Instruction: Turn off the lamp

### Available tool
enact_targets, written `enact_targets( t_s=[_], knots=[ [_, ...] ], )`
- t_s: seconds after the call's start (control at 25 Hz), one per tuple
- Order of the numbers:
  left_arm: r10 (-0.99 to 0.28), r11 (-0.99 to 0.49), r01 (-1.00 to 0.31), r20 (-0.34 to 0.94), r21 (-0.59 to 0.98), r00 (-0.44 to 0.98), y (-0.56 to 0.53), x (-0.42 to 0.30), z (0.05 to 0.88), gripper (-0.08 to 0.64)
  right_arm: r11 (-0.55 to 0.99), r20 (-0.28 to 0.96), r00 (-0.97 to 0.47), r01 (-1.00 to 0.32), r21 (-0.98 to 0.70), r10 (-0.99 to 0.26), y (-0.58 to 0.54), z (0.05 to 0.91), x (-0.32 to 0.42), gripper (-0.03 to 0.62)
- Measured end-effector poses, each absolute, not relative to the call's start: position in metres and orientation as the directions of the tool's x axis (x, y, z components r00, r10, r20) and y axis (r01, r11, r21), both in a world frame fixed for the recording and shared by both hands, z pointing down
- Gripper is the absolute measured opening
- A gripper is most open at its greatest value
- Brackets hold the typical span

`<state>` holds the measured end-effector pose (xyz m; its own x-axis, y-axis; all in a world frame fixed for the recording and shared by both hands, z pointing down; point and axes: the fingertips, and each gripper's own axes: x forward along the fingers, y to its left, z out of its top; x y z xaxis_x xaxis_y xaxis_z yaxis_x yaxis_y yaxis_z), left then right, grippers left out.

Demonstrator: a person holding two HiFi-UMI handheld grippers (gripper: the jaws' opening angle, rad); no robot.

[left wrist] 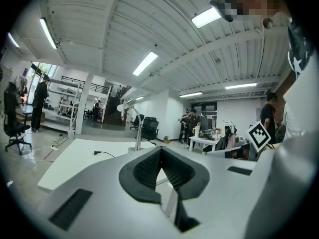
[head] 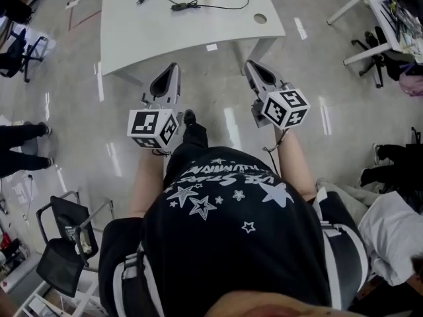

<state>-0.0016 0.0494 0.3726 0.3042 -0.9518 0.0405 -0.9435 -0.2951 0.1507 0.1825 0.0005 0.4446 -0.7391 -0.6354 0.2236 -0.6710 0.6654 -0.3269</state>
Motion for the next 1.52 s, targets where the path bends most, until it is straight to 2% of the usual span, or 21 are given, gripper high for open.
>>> enact_targets(
  t_s=[0.52,1.52],
  knots=[
    [-0.931,-0.354,-0.915,0.022,0.193,0.365,-0.035,-0.055,0.369,0.009,0.661,0.255,-0.737,-0.675,-0.327,-0.626,-0.081,0.439,0.112,0.006],
    [-0.881,-0.441,-0.874,0.086,0.206,0.465,-0.124,-0.14,0.399,0.011,0.612,0.273,-0.702,-0.709,-0.349,-0.658,-0.172,0.447,0.0,0.006]
  ],
)
